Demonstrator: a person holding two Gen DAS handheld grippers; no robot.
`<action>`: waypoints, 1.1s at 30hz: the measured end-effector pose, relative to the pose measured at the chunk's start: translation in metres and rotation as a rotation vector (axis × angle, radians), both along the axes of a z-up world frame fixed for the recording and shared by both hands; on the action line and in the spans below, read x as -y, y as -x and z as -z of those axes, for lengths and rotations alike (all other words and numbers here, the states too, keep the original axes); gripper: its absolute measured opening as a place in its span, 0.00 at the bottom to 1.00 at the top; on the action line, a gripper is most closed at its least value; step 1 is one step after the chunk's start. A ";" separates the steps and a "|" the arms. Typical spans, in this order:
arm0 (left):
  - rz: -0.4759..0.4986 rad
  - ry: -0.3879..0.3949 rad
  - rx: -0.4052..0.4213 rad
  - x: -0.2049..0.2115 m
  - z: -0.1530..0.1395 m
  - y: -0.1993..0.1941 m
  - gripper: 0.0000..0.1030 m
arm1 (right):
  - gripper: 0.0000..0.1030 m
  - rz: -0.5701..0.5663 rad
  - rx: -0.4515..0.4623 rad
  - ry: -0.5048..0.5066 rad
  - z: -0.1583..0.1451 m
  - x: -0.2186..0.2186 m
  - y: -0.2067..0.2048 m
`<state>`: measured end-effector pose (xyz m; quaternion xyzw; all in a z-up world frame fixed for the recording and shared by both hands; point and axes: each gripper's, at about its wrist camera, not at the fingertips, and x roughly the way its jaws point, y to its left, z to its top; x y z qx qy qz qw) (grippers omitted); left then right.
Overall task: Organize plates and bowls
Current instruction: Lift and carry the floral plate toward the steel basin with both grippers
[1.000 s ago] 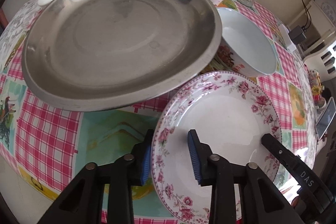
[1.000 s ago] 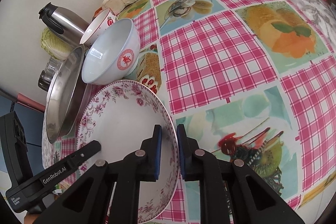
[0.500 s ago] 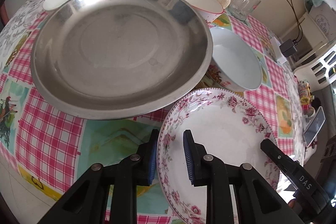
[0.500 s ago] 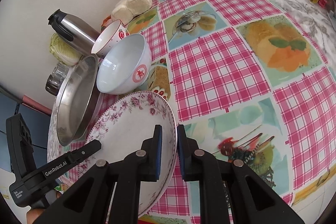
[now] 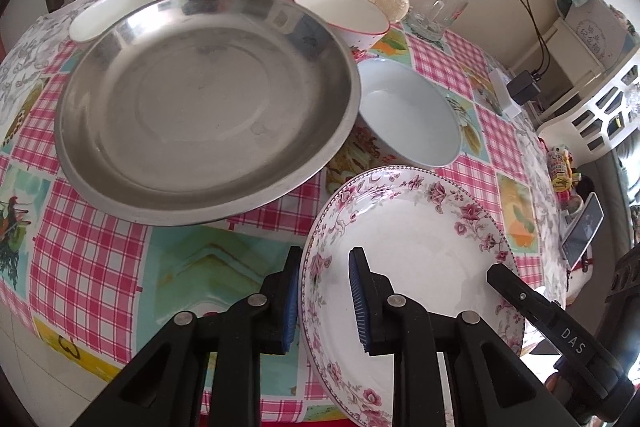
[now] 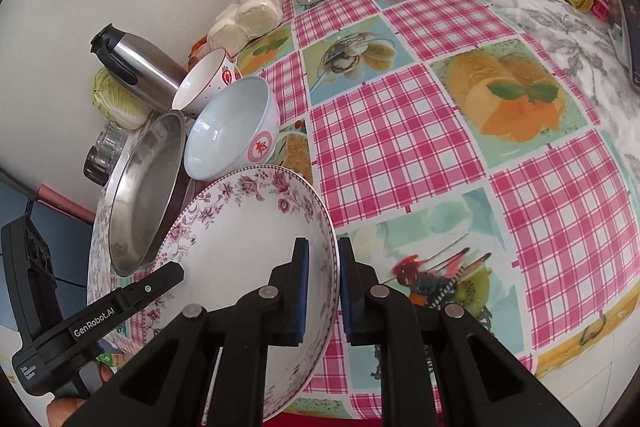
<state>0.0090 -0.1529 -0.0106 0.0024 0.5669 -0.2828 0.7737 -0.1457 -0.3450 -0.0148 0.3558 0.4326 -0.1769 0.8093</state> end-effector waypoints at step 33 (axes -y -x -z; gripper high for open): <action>-0.112 0.145 0.151 -0.031 -0.058 -0.043 0.25 | 0.14 -0.065 0.178 0.131 -0.048 -0.027 -0.047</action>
